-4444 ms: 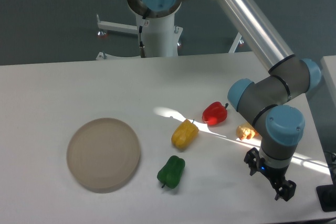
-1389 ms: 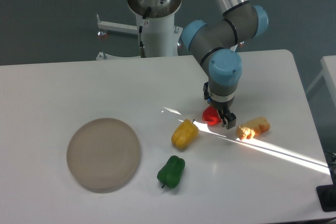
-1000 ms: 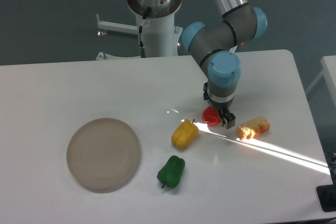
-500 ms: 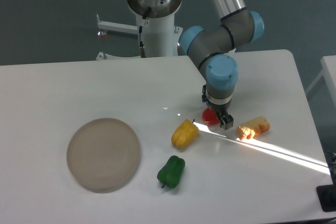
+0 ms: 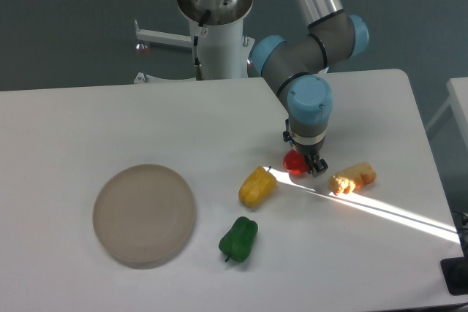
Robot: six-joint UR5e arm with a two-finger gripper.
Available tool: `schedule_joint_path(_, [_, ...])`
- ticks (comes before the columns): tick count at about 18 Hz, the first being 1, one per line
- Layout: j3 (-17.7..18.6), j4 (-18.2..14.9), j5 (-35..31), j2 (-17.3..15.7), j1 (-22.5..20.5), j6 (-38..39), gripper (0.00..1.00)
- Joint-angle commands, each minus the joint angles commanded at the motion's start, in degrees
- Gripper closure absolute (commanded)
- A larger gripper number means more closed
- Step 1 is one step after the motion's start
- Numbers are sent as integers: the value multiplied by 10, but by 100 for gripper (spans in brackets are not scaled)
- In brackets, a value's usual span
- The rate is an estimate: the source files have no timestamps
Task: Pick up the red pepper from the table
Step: 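Lift the grasped red bell pepper up off the table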
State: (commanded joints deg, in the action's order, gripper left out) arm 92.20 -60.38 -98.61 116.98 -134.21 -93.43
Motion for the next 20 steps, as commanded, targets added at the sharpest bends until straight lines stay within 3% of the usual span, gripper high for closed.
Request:
schedule_joint_path(3, [-14,-8,1,-5,1,-1,37])
schedule_joint_path(10, [-106,-128,7,-21,2,-1,37])
schedule_joint_path(15, [-149,-155,12,-22,6,0,37])
schedule_joint_path(20, [-157,-156,17,-21,7,4,37])
